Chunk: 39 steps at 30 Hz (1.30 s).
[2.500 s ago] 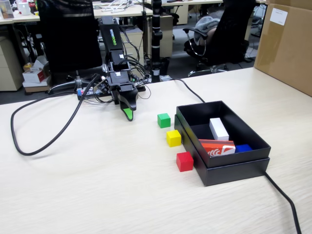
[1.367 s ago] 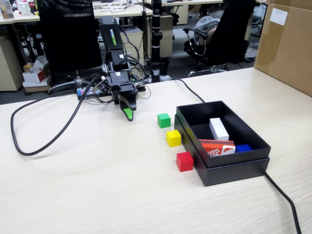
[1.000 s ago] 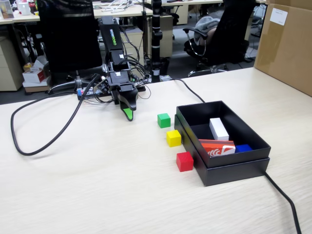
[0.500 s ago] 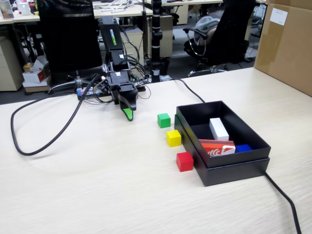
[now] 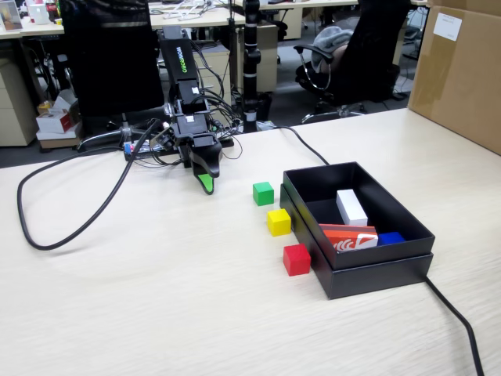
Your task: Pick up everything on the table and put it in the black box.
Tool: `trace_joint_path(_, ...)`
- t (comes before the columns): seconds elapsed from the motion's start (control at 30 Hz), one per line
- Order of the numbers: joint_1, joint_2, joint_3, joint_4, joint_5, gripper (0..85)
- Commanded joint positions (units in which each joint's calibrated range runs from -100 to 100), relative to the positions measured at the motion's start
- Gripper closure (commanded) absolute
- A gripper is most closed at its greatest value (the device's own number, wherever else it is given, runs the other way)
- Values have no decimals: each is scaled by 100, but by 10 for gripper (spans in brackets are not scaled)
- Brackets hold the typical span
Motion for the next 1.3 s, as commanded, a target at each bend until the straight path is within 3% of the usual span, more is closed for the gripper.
trace_joint_path(0.0, 29, 89, 165, -750, 83, 372)
trace_joint_path(0.43, 664, 158, 2958, -3532, 982, 384)
trace_joint_path(0.83, 1421, 1867, 4671, -3567, 1631, 400)
trace_joint_path(1.27, 1480, 4128, 4853, -2832, 1963, 399)
